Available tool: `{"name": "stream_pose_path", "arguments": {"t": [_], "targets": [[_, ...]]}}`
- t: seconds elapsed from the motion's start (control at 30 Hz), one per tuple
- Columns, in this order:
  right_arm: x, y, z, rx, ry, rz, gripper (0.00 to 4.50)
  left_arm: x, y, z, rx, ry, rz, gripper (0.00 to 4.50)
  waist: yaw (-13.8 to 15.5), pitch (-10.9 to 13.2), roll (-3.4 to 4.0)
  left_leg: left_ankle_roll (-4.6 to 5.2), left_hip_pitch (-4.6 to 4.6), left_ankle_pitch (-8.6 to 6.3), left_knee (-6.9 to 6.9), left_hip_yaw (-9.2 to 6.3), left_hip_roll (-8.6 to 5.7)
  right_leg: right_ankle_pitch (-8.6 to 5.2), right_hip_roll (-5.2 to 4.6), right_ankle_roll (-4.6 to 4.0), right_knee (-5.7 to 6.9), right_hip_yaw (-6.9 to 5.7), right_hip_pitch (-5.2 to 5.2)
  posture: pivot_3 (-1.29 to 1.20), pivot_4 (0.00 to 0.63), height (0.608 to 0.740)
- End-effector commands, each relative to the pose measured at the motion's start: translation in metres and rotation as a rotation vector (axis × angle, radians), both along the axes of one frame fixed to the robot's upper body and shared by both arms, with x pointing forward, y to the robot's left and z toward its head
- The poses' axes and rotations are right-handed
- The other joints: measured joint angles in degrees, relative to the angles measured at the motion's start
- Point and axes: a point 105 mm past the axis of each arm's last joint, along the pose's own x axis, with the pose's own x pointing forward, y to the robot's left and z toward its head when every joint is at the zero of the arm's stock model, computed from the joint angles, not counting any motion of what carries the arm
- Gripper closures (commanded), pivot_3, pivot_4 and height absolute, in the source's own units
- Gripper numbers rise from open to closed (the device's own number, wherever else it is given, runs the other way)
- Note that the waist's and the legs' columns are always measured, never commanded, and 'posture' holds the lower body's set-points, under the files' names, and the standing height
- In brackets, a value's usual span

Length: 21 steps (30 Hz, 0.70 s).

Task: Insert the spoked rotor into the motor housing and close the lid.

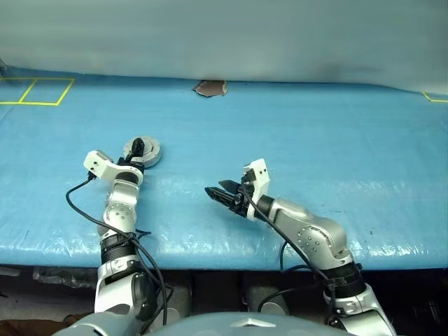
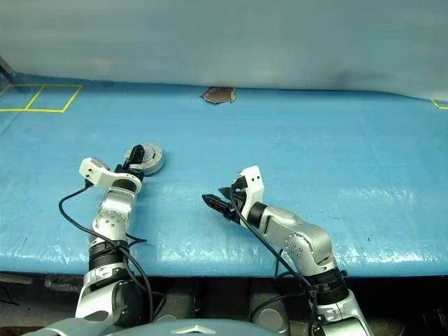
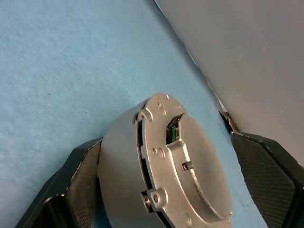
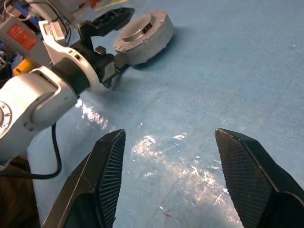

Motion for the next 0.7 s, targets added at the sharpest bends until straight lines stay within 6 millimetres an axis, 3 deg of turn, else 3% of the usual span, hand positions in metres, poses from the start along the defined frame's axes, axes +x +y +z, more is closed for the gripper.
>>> {"name": "stream_pose_path", "arguments": {"t": [0.03,0.1,0.2,0.27,0.33,0.43,0.5,0.6,0.7], "targets": [[0.001,0.003,0.014,0.019,-0.070,0.012,1.33,-0.009,0.006,-0.002,0.241,0.106,-0.069,0.04,-0.05,0.00,0.00,0.00,0.01,0.00,-0.01,0.00,0.00,0.00,0.00,0.00,0.00,0.00,0.00,0.00,0.150,0.740],[0.002,0.002,0.015,0.021,-0.073,0.012,1.33,-0.013,0.010,-0.002,0.340,0.148,-0.082,0.04,-0.02,0.00,0.00,0.00,0.02,0.00,-0.02,0.00,0.00,0.00,0.00,0.00,0.03,0.02,-0.01,0.00,0.150,0.740],[0.003,0.000,0.016,0.017,-0.095,0.011,1.33,-0.021,0.036,0.007,0.483,0.187,0.062,0.04,0.14,-0.01,0.02,-0.01,0.04,0.00,-0.01,0.00,0.00,-0.05,-0.01,-0.08,0.01,0.03,0.01,0.00,0.150,0.740],[0.006,-0.005,0.016,-0.007,-0.139,-0.010,1.33,-0.024,0.056,0.025,0.592,0.152,0.216,0.04,0.33,-0.01,0.01,-0.02,0.06,0.01,-0.01,0.00,0.00,-0.11,-0.01,-0.21,0.02,0.03,0.00,0.00,0.150,0.740],[0.009,-0.010,0.018,-0.040,-0.218,-0.036,1.33,-0.024,0.059,0.050,0.671,0.050,0.294,0.04,0.80,0.01,-0.02,-0.03,0.04,0.02,-0.01,0.00,0.00,-0.09,-0.01,-0.23,0.02,0.03,-0.03,0.00,0.150,0.740],[0.011,-0.020,0.025,-0.055,-0.330,-0.049,1.33,-0.016,0.032,0.088,0.740,-0.182,0.231,0.04,1.78,0.01,-0.05,-0.05,-0.04,0.03,-0.01,0.01,-0.02,-0.07,-0.03,-0.22,-0.03,0.02,-0.06,0.00,0.150,0.740],[0.012,-0.029,0.031,-0.069,-0.396,-0.072,1.33,-0.011,0.006,0.100,0.753,-0.301,0.097,0.04,2.38,0.01,-0.06,-0.06,-0.07,0.02,-0.02,0.01,-0.04,-0.07,-0.05,-0.21,-0.09,0.01,-0.05,0.00,0.150,0.740],[0.009,-0.042,0.035,-0.098,-0.433,-0.062,1.33,-0.010,-0.047,0.109,0.755,-0.454,-0.210,0.04,2.44,0.01,-0.06,-0.05,-0.09,0.02,0.00,0.05,-0.10,-0.05,-0.12,-0.19,-0.18,0.01,0.02,0.00,0.150,0.740],[0.005,-0.054,0.035,-0.140,-0.438,-0.047,1.33,-0.019,-0.095,0.105,0.776,-0.539,-0.525,0.04,2.17,0.02,-0.06,-0.04,-0.08,0.02,-0.01,0.08,-0.09,-0.04,-0.14,-0.18,-0.24,0.02,0.03,0.00,0.150,0.740]]}}
